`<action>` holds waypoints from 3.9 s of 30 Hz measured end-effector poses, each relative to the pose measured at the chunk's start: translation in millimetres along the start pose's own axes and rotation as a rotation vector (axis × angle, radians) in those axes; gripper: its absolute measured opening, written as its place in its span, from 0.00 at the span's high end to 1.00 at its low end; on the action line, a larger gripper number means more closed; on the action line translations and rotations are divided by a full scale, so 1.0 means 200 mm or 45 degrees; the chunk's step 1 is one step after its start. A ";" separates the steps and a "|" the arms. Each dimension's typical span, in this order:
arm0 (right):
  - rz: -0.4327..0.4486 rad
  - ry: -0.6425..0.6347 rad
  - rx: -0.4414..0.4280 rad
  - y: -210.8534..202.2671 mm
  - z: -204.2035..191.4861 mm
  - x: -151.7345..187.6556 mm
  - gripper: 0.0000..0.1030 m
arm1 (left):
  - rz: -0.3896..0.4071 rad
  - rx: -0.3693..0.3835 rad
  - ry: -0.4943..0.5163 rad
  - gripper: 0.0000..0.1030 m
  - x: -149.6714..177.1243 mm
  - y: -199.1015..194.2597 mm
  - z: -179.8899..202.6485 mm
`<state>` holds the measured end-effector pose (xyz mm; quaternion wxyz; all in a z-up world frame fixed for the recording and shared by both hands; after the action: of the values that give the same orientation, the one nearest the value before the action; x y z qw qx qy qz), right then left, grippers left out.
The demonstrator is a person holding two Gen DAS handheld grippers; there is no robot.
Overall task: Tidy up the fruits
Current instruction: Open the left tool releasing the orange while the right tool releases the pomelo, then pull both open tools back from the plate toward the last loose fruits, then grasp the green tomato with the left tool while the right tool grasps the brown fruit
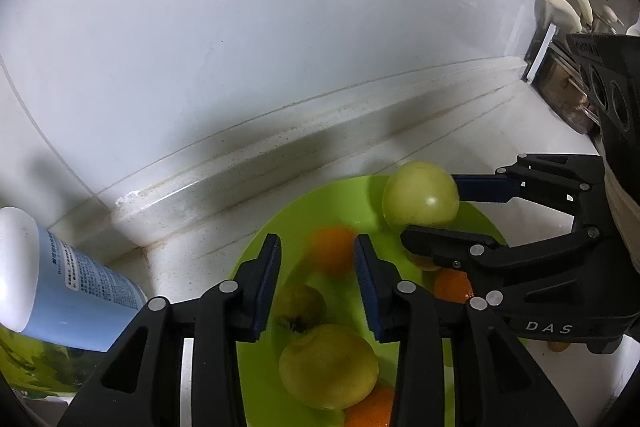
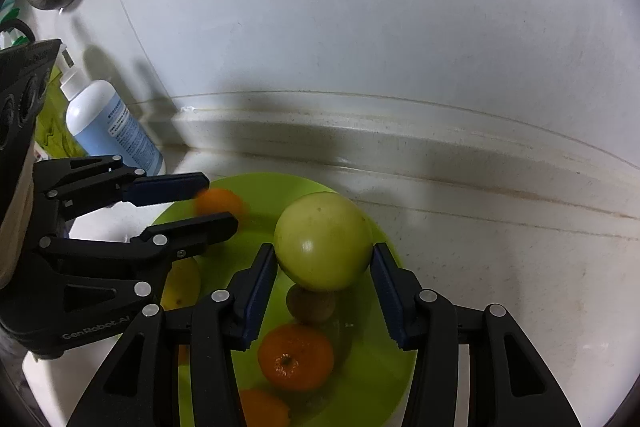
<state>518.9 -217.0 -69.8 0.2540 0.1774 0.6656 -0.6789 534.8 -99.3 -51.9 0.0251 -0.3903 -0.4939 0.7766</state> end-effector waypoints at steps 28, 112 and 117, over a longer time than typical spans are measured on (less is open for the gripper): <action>0.314 0.071 0.111 -0.75 0.03 0.24 0.44 | 0.348 -0.194 -0.036 0.40 0.24 -0.66 0.35; 0.006 0.101 0.079 -0.48 0.14 0.89 0.74 | 0.138 -0.101 -0.181 0.72 0.83 -0.21 0.66; 0.012 0.098 0.076 -0.49 0.14 0.89 0.74 | 0.147 -0.099 -0.176 0.72 0.82 -0.22 0.66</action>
<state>322.1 -265.7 -91.9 0.2261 0.2142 0.6535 -0.6899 321.3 -105.8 -85.3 -0.0688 -0.3643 -0.5008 0.7821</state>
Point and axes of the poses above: each gripper's, at about its wrist camera, not at the fingertips, and y roughly the way its jaws point, z to its right, x to its underside, the point moved 2 cm from there along y, roughly the way its jaws point, and after that the axes turned 14 degrees about x, right-handed, at the moved point
